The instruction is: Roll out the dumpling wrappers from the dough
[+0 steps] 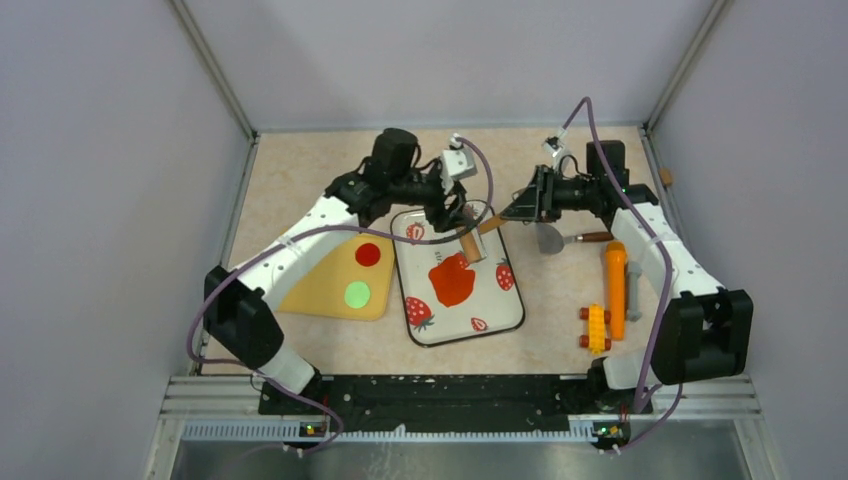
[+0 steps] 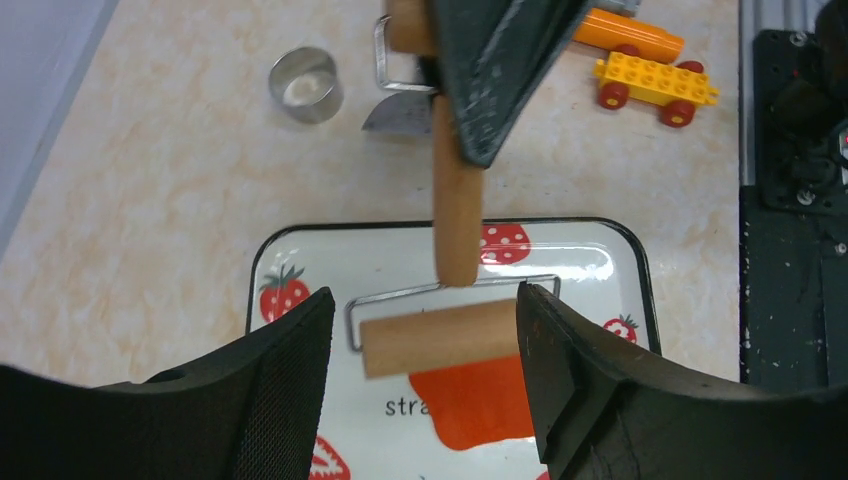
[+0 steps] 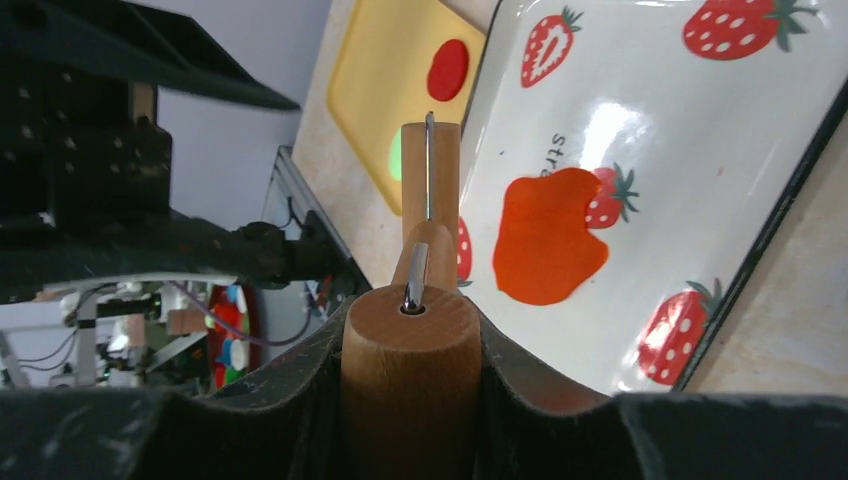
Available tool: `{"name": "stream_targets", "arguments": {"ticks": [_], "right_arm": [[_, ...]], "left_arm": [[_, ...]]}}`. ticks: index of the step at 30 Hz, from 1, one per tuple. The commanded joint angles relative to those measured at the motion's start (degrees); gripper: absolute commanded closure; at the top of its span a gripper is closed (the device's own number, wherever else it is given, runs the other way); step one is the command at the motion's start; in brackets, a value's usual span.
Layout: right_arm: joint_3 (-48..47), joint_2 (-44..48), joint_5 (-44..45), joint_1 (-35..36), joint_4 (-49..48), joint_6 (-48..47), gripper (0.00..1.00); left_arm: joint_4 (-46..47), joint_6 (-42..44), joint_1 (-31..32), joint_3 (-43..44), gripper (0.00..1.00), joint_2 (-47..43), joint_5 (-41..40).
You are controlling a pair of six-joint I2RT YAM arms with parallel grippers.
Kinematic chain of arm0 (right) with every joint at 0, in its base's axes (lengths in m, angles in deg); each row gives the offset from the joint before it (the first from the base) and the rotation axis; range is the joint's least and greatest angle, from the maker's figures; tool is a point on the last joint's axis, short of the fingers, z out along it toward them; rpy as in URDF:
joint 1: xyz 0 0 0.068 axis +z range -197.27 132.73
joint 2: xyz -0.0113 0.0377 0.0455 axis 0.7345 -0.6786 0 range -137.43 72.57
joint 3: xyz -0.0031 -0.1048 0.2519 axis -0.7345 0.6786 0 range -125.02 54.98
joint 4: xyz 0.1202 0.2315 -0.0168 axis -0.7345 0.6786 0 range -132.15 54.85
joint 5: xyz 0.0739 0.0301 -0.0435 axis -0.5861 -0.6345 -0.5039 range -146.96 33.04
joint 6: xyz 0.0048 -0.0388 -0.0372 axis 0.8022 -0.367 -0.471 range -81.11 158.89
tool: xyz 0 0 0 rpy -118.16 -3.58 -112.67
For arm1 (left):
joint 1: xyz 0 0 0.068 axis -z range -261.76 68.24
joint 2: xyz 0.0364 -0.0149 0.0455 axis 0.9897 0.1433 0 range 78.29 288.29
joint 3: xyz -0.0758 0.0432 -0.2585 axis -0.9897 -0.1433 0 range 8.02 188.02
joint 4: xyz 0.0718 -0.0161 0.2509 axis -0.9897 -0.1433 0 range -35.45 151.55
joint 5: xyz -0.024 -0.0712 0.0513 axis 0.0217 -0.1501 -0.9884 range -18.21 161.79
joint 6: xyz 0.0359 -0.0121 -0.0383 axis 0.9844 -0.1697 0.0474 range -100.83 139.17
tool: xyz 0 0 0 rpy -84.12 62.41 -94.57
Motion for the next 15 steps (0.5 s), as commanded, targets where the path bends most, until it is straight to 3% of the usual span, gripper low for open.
{"name": "stream_targets", "arguments": {"ticks": [1,11,15], "right_arm": [[1.3,1.7,-7.4,-0.1,-8.8,7.1,1.00],[3.9,3.7,-7.9,-0.2,-11.8,10.2,1.00],[4.9,4.4,-7.1,-0.2,-12.0,10.4,1.00]], "left_arm": [[-0.1,9.1,4.2,2.3,0.30,2.7,-2.0],[-0.2,6.6,7.9,7.8,0.39,10.1,-3.9],[-1.2,7.4,9.1,7.8,0.54,10.3,-3.4]]}}
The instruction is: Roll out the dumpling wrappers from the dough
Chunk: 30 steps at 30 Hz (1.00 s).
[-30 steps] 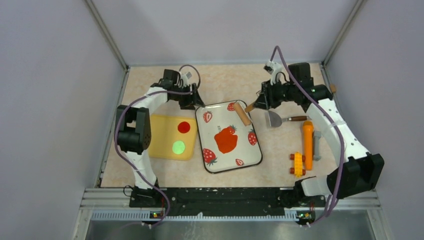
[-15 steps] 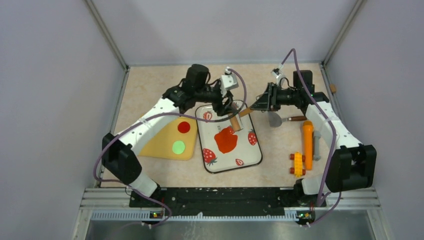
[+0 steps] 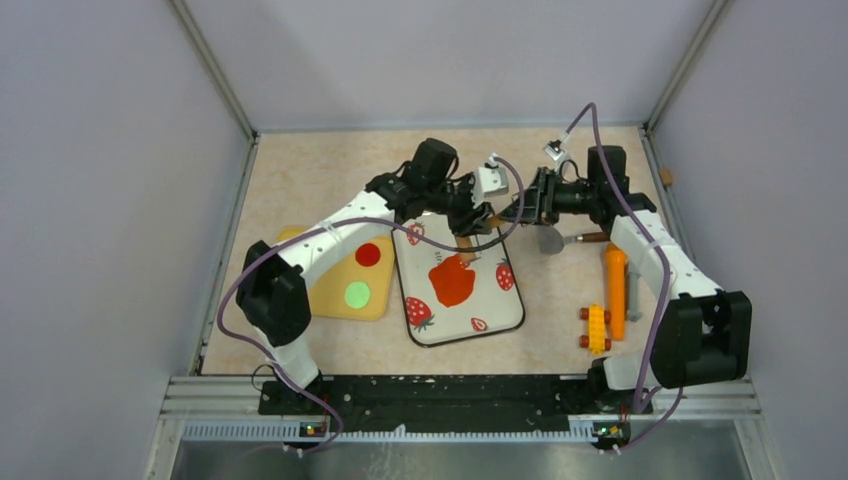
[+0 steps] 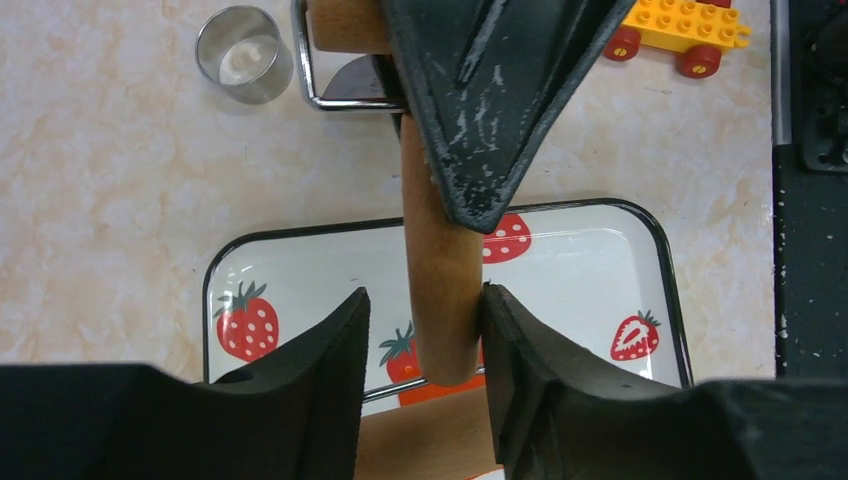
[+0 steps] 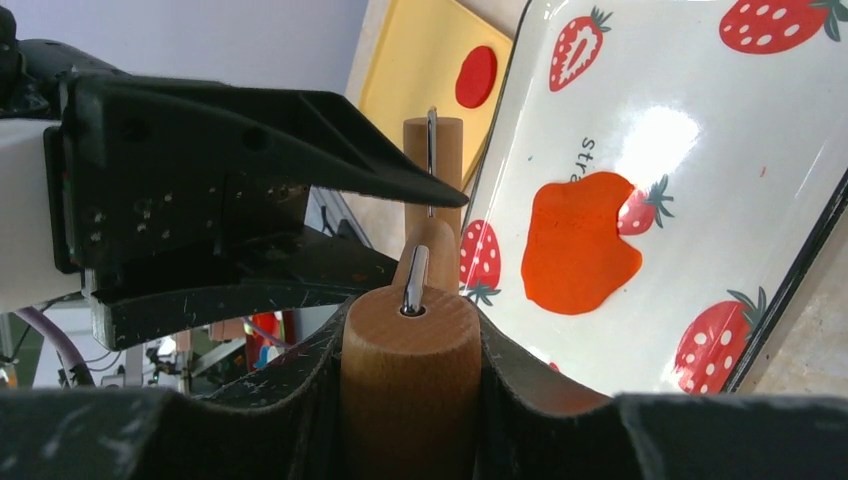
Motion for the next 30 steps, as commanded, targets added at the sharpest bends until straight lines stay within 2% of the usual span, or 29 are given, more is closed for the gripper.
{"name": "stream_targets", "arguments": {"ticks": [1,9,10,12,13,15,17,18,23,27,30], "right_arm": [[0.5,3.7,-2.4,-0.1,-2.9,1.9,1.00],[2.2,4.4,-0.7,-0.2,-2.5,1.5,1.00],[2.2,4.4,-0.6,-0.3,-2.3,1.1,0.91],[2.0,4.4,-0.5,-1.1,-1.5,0.0,0.67],[1.8,4.4,-0.5,-1.9,-0.9,-0.4,0.55],[0.8,4.4,-0.5,-3.9,0.5,-1.8,0.40],[-0.5,4.5,-0.8,-6.2,1.6,-3.1,0.19],[-1.1,4.6,-0.9,-7.2,2.2,-3.6,0.13],[-5.4,4.7,1.9,-13.9,10.4,-10.0,0.11],[-8.1,6.0,11.0,-15.8,20.4,-21.0,0.11],[-7.3,7.5,18.5,-15.8,23.0,-25.3,0.11]], "left_arm": [[0.5,1.4,1.6,2.8,0.59,-0.3,0.0],[-0.7,1.2,3.0,1.8,0.88,0.0,0.8],[-0.7,0.9,2.9,1.6,0.93,0.0,0.5],[-0.9,0.5,2.8,1.1,1.00,-0.4,-0.4],[-1.2,0.2,2.8,0.7,1.00,-0.8,-1.5],[-1.9,-1.0,2.7,-0.4,1.00,-1.8,-4.8],[-3.0,-0.8,2.2,-1.6,1.00,-2.7,-6.1],[-3.6,-0.8,1.8,-2.3,1.00,-3.2,-6.6],[-5.4,-4.7,-2.4,-4.2,1.00,-4.8,-13.0],[-7.1,-11.0,-7.1,-2.8,1.00,-3.5,-21.1],[-8.5,-12.6,-11.9,-0.1,1.00,-0.6,-23.6]]}}
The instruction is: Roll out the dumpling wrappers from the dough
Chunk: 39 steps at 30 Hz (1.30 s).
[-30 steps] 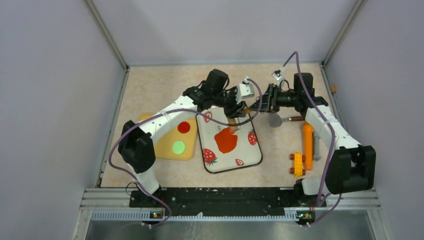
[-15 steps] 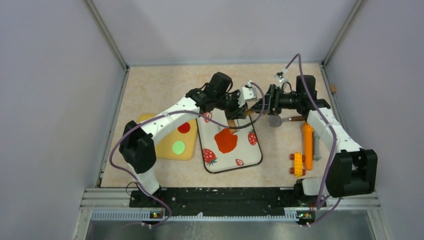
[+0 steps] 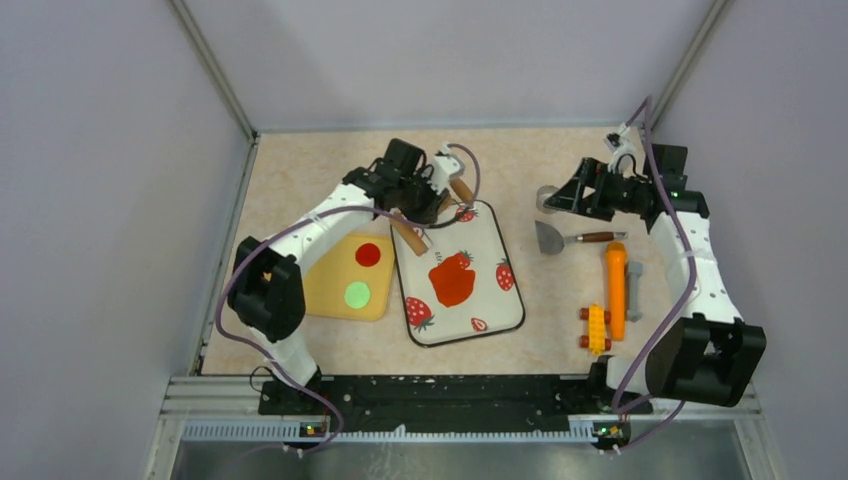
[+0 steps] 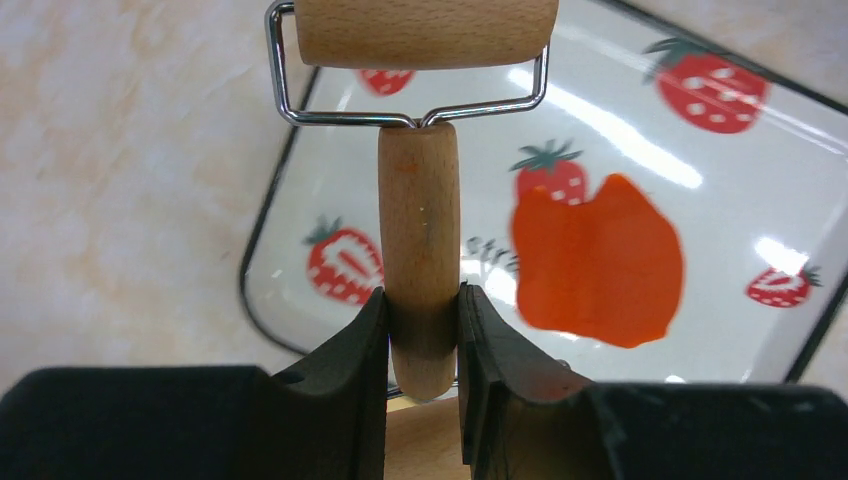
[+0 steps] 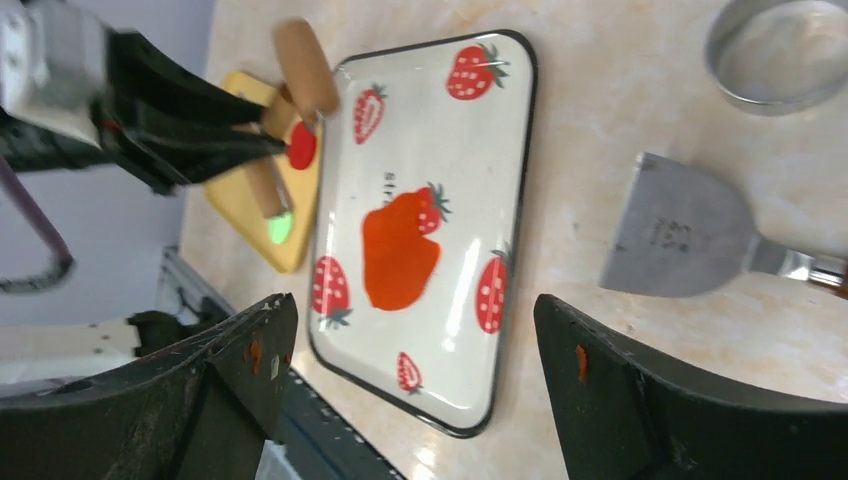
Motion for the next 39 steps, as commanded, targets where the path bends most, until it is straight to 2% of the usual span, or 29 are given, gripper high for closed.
{"name": "stream_targets", "arguments": {"ticks": [1,8,11,23,25,32,39], "right_arm": [[-1.3,4.2,10.6,-0.4,7.4,-9.8,0.12],[2.3,6.6,11.3,-0.4,6.6,-8.4,0.13],[3.0,6.9,11.7,-0.4,6.4,-8.3,0.13],[4.9,7.9,13.6,-0.4,8.2,-11.2,0.14],[4.8,7.9,14.4,-0.4,9.4,-14.2,0.14],[2.1,6.1,16.2,-0.4,13.3,-18.0,0.14],[0.6,4.4,17.0,-0.4,13.5,-19.2,0.14]], "left_arm": [[-0.9,-3.9,-6.3,5.1,1.00,1.4,-7.5],[-9.9,0.2,-14.1,22.6,1.00,16.5,-12.6],[-12.0,-0.1,-16.7,27.5,1.00,21.2,-11.6],[-11.7,-8.3,-22.0,29.5,1.00,29.3,-8.2],[-11.6,-8.3,-22.4,29.2,0.97,29.8,-7.9],[-11.7,-8.9,-22.8,28.5,0.75,29.6,-7.4],[-12.0,-9.6,-22.8,27.8,0.63,26.8,-6.8]]}}
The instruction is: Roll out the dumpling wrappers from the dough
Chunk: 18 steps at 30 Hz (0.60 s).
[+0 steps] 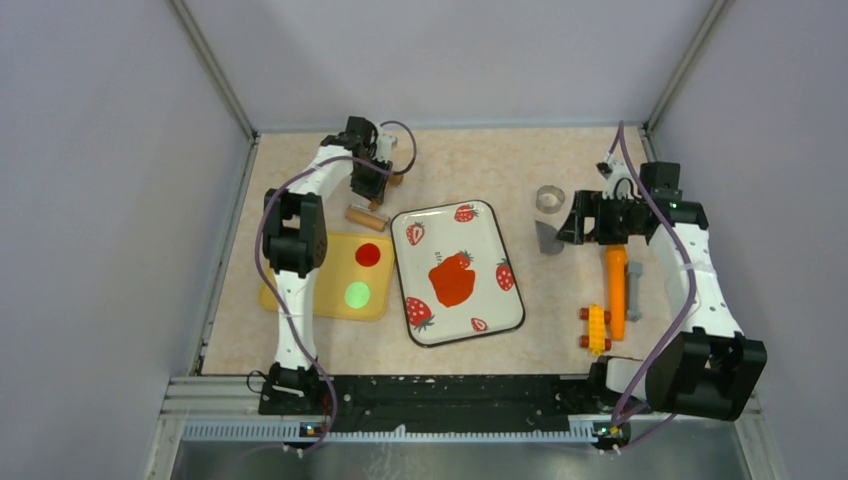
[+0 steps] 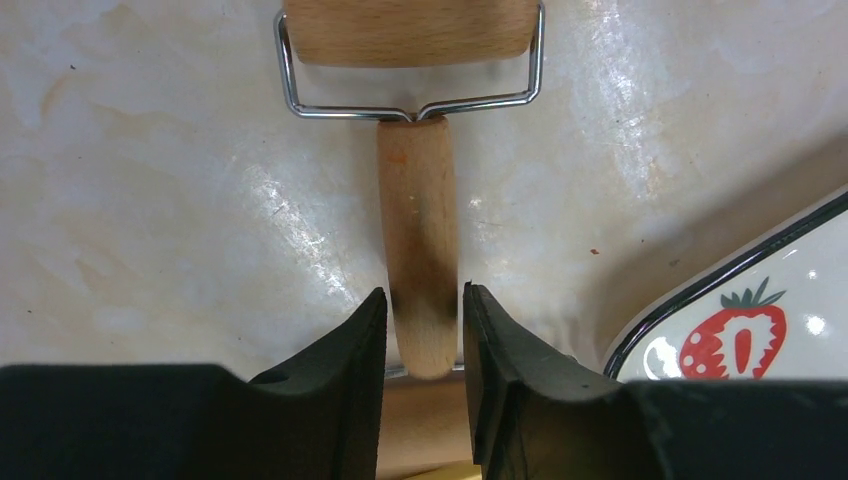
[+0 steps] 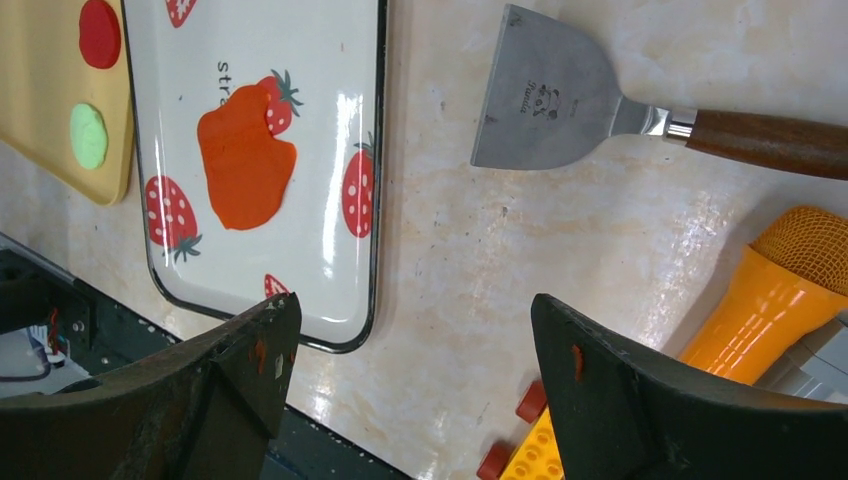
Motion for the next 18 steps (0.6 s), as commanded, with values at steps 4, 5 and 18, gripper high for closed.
{"name": "stream_targets", "arguments": {"ticks": [4,5,18], "right_arm": [[-3.2,-1.6,2.6,-0.4,-3.1,0.8,0.15],[-3.3,-2.2,4.4,-0.4,-4.5,2.1,0.16],[-13.4,-18.5,14.3,-0.4,-14.9,11.1,0.48]], "left_arm": [[0.6,-1.5,-0.2,-0.2,0.57,-6.3,1.6],[0.4,-1.6,-0.2,-0.4,0.55,-6.8,1.9],[-5.1,-2.1,0.0,-1.8,0.49,-23.0,22.1]]}}
